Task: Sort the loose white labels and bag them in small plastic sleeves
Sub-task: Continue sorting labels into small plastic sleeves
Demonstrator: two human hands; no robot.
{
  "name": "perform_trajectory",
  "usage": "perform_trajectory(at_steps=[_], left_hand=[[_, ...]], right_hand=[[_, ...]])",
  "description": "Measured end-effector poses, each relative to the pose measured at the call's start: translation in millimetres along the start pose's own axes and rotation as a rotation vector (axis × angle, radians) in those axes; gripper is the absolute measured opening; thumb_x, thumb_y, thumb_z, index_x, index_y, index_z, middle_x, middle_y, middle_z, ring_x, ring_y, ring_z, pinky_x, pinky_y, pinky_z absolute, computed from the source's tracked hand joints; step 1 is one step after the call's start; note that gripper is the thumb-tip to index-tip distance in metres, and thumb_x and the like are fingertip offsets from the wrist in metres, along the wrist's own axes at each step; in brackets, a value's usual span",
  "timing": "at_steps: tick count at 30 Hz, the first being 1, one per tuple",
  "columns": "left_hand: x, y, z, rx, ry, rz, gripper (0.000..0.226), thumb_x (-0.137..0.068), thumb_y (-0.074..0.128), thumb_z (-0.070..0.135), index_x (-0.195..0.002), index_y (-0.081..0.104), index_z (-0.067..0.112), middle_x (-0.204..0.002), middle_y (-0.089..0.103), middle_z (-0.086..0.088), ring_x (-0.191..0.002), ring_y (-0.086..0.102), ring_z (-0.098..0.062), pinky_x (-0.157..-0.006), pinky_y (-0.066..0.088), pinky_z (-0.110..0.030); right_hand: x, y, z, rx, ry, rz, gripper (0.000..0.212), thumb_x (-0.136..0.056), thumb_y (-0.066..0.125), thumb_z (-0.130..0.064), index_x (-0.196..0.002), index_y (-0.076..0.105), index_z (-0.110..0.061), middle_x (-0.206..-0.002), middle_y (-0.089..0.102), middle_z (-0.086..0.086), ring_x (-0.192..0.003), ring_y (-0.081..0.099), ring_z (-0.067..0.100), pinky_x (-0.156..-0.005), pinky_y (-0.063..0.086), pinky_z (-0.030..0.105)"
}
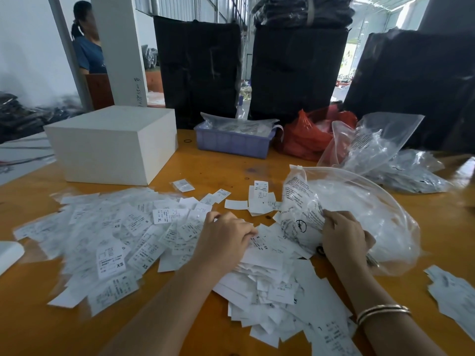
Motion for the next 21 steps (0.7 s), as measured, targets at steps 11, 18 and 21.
perform_trajectory(at_steps=[11,18,21], left_hand=[[-1.1,-10.3,-0.5,0.033,0.001,0.103,0.027,-0.097,0.044,0.034,-0.1,0.07,0.029,-0.103,0.068,0.014,-0.103,0.05,-0.007,-0.082,0.015,-0.023],[-1.8,-19.0,-6.9,0.288,-0.096,0.166,0.03,-0.1,0.041,0.034,-0.118,0.064,0.028,-0.1,0.068,0.01,-0.09,0.053,-0.004,-0.092,0.038,-0.03],[-1.1,-23.4,-3.3,0.701,-0.107,0.121,0.039,-0.092,0.03,0.058,-0.117,0.055,0.043,-0.109,0.058,0.031,-0.107,0.053,0.012,-0.091,0.04,-0.009]], right_hand=[[10.4,-46.1,-18.1,-0.461,-0.169,0.298,0.02,-0.089,0.059,0.001,-0.106,0.069,-0.003,-0.097,0.065,0.005,-0.091,0.06,0.019,-0.081,0.044,0.007],[42.6,-9.3,-74.4,-0.664,-0.409,-0.129,0.045,-0.087,0.057,0.004,-0.103,0.055,-0.038,-0.081,0.065,-0.008,-0.076,0.065,0.003,-0.065,0.05,0.012],[52.9,6.5,-86.6,-0.703,-0.435,-0.293,0.044,-0.087,0.059,0.004,-0.104,0.057,-0.037,-0.085,0.066,-0.009,-0.073,0.067,0.003,-0.066,0.05,0.012]])
Point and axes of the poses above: each hand's wrist, its own x-axis away from the middle knuckle, its own y-axis out of the palm, z = x × y, the point moved 9 cm from there along -x, towards the middle knuckle
